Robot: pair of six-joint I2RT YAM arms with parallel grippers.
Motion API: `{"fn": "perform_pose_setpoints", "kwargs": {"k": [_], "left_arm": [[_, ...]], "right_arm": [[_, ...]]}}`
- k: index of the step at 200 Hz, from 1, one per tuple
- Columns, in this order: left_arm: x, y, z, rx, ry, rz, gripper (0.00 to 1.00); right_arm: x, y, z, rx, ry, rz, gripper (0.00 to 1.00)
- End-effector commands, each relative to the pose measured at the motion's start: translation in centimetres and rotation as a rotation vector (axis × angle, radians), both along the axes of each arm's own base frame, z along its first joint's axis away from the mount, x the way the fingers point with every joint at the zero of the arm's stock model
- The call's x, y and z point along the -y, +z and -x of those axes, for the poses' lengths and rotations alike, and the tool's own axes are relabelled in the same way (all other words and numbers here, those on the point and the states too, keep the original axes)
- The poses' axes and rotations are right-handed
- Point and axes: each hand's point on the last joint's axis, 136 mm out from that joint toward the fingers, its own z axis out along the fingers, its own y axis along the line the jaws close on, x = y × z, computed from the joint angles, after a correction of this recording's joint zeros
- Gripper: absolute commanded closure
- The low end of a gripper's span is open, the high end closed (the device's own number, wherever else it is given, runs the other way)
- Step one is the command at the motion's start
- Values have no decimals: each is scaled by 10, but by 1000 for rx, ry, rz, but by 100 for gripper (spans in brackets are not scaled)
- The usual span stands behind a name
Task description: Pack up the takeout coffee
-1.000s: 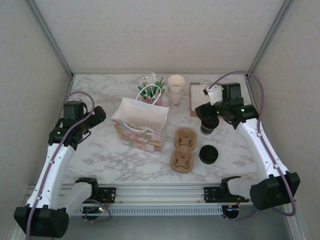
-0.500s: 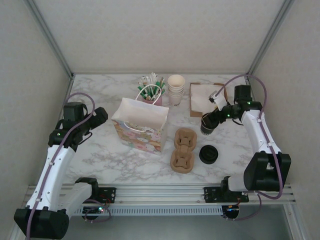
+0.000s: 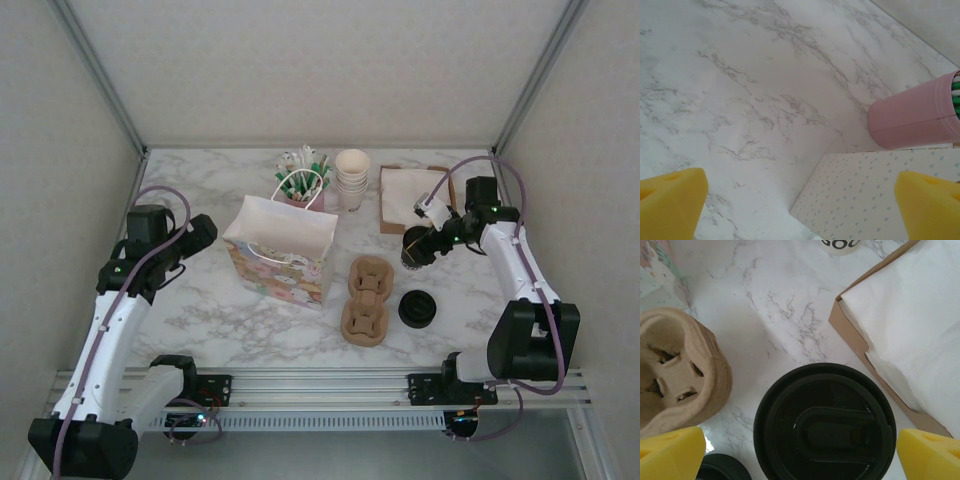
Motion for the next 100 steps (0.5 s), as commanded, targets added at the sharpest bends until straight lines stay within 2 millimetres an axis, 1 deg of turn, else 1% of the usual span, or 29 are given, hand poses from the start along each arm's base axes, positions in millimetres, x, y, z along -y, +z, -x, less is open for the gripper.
{"fn": "perform_pose_setpoints", "kwargs": {"k": [1, 71, 100], "left_arm": [[4, 2, 2, 14, -9, 23, 4], [3, 3, 2, 18, -6, 15, 4], [2, 3, 2, 16, -5, 12, 4]], "right_arm": [[4, -9, -5, 1, 7, 41, 1], [8, -17, -15, -17, -11, 73, 3], [4, -21, -14, -42, 10, 73, 6]]}}
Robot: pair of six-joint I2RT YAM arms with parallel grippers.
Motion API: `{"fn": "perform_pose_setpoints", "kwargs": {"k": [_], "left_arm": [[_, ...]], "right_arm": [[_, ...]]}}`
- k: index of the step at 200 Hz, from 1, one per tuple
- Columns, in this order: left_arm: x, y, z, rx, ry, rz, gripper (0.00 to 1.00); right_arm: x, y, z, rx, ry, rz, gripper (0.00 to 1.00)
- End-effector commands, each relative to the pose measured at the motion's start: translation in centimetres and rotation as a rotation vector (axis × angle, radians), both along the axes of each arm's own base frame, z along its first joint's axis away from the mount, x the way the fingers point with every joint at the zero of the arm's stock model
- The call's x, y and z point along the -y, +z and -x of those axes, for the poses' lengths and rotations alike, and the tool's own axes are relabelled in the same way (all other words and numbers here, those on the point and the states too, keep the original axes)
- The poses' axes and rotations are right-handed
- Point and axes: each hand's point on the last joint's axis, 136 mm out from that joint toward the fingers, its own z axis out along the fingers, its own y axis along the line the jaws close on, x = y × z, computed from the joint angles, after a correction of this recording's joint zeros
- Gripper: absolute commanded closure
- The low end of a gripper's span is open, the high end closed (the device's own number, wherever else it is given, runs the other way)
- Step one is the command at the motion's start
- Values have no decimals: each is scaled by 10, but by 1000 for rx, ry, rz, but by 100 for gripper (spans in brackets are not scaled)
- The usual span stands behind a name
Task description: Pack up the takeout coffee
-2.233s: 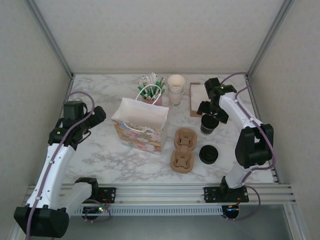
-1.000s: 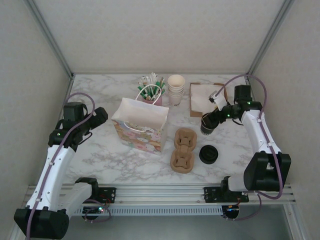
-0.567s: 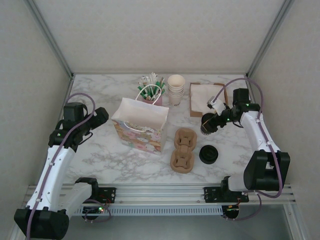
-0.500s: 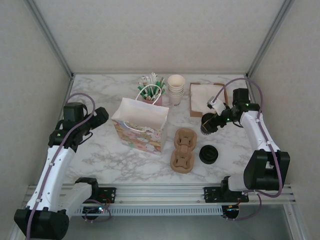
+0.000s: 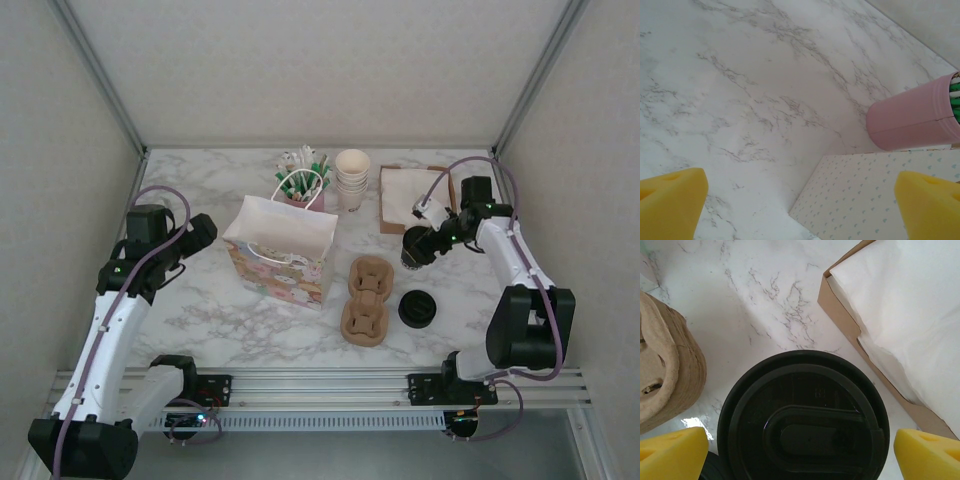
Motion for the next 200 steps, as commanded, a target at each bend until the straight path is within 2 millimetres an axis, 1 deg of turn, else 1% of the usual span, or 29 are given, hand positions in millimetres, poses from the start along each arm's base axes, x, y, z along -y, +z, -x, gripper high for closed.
{"fn": "perform_pose_setpoints", "kwargs": {"k": [1, 37, 75, 139, 168, 200], "left_arm": [[2, 2, 3, 11, -4, 11, 4], [1, 1, 3, 8, -1, 5, 4], [1, 1, 2, 7, -2, 3, 4], [0, 0, 2, 5, 0, 1, 4], [1, 0, 2, 4, -2, 2, 4], [1, 0, 3, 4, -3, 3, 4]], "right_arm": [[-3, 1, -4, -5, 19, 10, 6], [-4, -6, -5, -32, 28, 19, 9], [-5, -11, -4, -57, 32, 17, 17], [0, -33, 6, -110, 42, 88, 16], [8, -44, 11, -145, 32, 132, 17], [17, -61, 22, -196, 35, 191, 17]]}}
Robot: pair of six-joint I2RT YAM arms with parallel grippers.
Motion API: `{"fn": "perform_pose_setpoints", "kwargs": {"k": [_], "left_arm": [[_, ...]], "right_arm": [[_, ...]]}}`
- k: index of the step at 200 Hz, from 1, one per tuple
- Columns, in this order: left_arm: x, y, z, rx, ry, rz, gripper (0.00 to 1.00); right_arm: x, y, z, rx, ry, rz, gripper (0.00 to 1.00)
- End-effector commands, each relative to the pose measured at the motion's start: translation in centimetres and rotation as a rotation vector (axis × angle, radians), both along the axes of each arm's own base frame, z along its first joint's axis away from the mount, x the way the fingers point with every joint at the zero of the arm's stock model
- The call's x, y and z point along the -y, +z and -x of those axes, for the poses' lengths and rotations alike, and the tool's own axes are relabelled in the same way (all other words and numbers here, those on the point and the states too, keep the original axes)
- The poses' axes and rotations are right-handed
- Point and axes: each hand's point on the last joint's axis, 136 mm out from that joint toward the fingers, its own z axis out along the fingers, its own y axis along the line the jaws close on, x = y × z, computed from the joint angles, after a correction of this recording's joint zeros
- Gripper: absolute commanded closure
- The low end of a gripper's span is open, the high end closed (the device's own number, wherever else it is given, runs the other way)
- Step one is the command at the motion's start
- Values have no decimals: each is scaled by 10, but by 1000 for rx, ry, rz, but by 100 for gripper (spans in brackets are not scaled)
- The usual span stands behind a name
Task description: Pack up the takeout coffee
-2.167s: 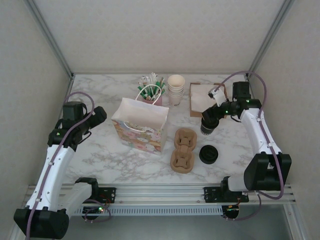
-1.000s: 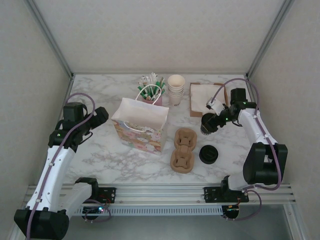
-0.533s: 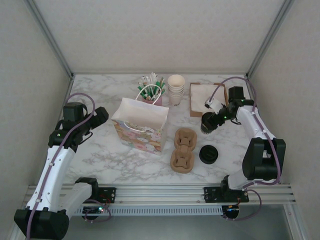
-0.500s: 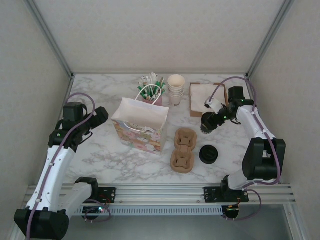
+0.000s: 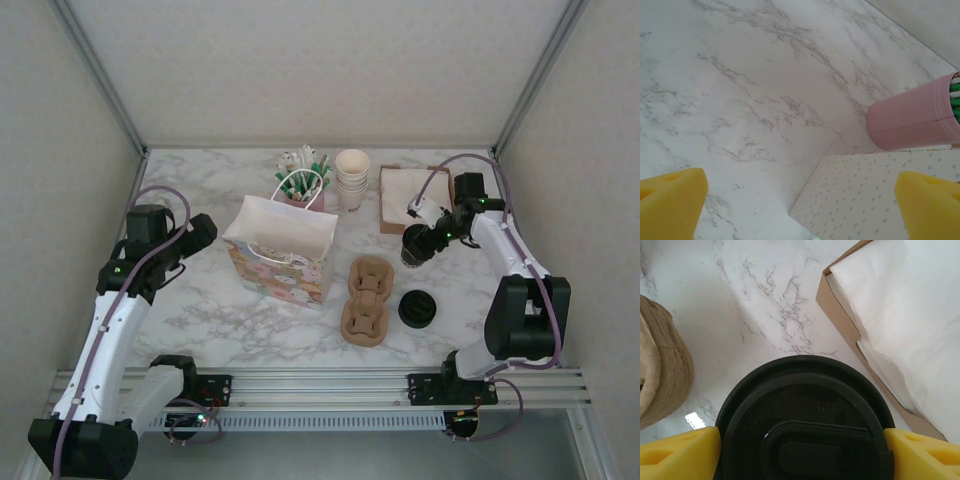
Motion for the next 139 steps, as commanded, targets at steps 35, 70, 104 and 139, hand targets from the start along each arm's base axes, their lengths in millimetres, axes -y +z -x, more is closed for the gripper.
{"fn": "perform_pose_setpoints", "kwargs": {"k": [35, 70, 104, 139], "left_arm": [[1, 0, 2, 4, -5, 2, 4], [1, -1, 2, 2, -4, 0, 4], [1, -1, 2, -1, -2, 0, 4], [1, -2, 1, -5, -1, -1, 4]], "right_arm": [[22, -57, 37, -194, 10, 172, 17], [17, -40, 24, -155, -35, 138, 17], [9, -7, 7, -85, -76, 72, 15], [1, 19, -6, -16, -83, 16, 5]]}}
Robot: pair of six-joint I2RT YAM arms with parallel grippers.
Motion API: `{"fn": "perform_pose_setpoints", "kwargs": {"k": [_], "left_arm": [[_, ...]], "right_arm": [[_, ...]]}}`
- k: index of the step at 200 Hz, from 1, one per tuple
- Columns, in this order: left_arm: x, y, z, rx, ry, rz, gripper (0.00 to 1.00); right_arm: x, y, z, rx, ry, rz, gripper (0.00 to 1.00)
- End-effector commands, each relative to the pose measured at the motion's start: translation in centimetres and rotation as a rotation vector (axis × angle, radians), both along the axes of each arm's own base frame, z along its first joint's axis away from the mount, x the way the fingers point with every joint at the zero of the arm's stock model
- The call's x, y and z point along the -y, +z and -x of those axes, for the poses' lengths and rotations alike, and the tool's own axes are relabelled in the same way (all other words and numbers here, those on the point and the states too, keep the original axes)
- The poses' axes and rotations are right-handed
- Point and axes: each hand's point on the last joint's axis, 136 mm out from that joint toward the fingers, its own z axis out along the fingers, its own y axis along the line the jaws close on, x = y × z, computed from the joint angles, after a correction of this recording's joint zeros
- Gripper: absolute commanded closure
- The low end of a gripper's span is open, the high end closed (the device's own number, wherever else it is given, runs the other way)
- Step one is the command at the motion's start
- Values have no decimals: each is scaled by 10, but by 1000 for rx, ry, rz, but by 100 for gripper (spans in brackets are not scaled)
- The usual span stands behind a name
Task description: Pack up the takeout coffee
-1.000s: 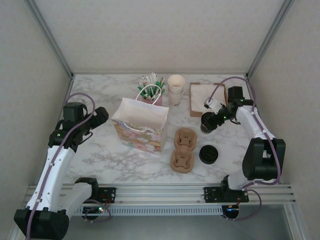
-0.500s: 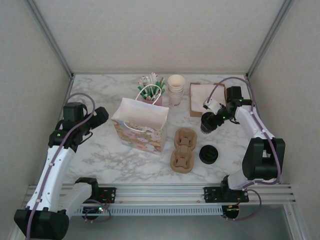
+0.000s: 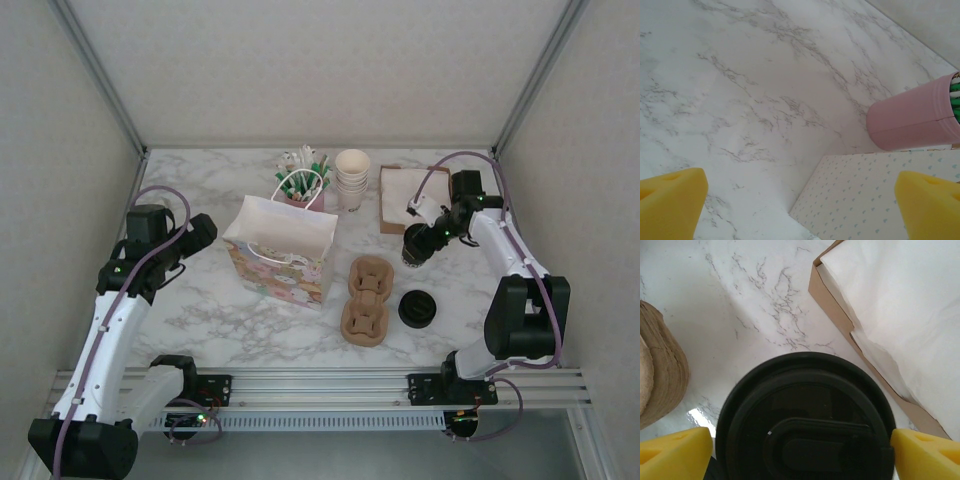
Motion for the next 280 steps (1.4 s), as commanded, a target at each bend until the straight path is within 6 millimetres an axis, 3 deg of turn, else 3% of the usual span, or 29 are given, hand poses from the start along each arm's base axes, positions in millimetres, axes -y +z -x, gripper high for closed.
{"fn": "perform_pose_setpoints", "kwargs": {"k": [1, 52, 102, 128, 154, 168, 197, 226, 280], "left_arm": [[1, -3, 2, -6, -1, -2, 4], [-1, -4, 1, -13, 6, -12, 4], [-6, -3, 1, -18, 23, -28, 4], [-9, -3, 1, -15, 37, -39, 4], [-12, -2, 2, -13, 52, -53, 4], [-15, -1, 3, -9, 63, -60, 4], [-18, 2, 5, 6, 82, -65, 3], [-22, 3, 6, 7, 102, -72, 4], [-13, 2, 5, 11, 62, -43, 4]], "right_arm": [[-2, 13, -5, 5, -25, -15, 5], [-6, 41, -17, 78, -59, -59, 1], [-5, 109, -21, 220, -240, -167, 1], [12, 147, -26, 300, -469, -267, 1], [63, 177, -28, 367, -921, -321, 1], [72, 177, -21, 333, -1011, -387, 1], [63, 168, -5, 221, -1041, -451, 1], [74, 149, 14, 145, -1192, -426, 15], [29, 130, 60, -8, -1119, -359, 20]]}}
